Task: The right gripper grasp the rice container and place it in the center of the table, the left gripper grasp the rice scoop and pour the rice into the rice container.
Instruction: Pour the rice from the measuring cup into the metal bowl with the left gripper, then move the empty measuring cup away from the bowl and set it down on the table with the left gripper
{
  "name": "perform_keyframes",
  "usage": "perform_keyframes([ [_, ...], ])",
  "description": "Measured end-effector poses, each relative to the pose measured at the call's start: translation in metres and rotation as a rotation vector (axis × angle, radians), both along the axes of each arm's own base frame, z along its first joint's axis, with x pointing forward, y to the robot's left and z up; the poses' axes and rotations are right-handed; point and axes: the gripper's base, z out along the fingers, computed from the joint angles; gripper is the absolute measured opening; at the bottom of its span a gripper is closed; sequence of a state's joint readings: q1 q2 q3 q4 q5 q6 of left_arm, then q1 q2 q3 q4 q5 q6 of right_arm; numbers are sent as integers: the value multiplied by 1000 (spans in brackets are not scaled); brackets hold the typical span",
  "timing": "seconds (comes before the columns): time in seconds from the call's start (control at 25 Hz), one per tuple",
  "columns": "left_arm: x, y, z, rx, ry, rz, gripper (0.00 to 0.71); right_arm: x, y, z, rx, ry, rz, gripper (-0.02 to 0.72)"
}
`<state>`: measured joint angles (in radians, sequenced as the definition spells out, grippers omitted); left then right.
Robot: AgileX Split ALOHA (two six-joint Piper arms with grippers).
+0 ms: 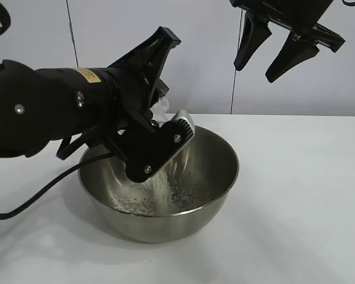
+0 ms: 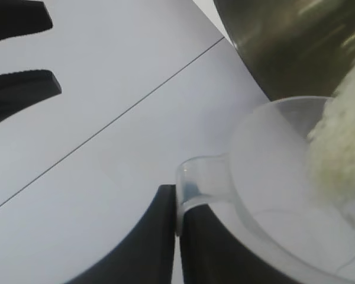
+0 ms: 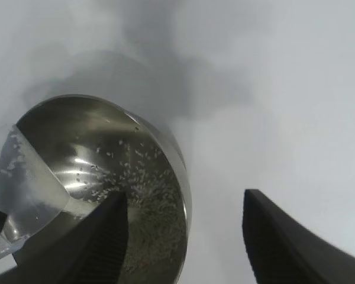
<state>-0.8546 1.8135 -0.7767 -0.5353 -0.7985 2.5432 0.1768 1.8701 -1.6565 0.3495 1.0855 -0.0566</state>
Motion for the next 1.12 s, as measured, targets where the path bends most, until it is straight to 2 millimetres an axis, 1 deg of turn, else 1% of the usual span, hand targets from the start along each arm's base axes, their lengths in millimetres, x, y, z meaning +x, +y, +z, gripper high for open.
perform_keyframes([
  [0.24, 1, 2, 1, -1, -6, 21, 8, 0, 0, 0, 0, -1, 0, 399],
  [0.32, 4, 3, 5, -48, -8, 65, 8, 0, 0, 0, -1, -1, 0, 399],
  [0.4, 9, 4, 10, -137, -3, 136, 8, 0, 0, 0, -1, -1, 0, 399],
  [0.44, 11, 6, 15, -212, 6, 185, 8, 0, 0, 0, -1, -1, 1, 399],
  [0.52, 16, 12, 26, -433, 72, 315, 8, 0, 0, 0, -1, -1, 1, 399],
  [0.64, 14, 24, 52, -797, 168, 462, 8, 0, 0, 0, -2, -1, 3, 399],
  [0.8, 4, 36, 85, -1197, 305, 494, 8, 0, 0, 0, -1, 0, 4, 399],
  [0.88, 0, 42, 100, -1368, 372, 490, 8, -1, 0, 0, -1, 6, 6, 399],
  [0.96, -1, 50, 110, -1535, 451, 496, 8, -1, 0, 0, -1, 11, 8, 399],
  [1.04, -1, 62, 122, -1699, 530, 501, 8, -1, 0, 0, 1, 13, 8, 399],
  [1.12, 0, 72, 129, -1845, 615, 512, 8, -1, 0, 0, 2, 12, 10, 399],
])
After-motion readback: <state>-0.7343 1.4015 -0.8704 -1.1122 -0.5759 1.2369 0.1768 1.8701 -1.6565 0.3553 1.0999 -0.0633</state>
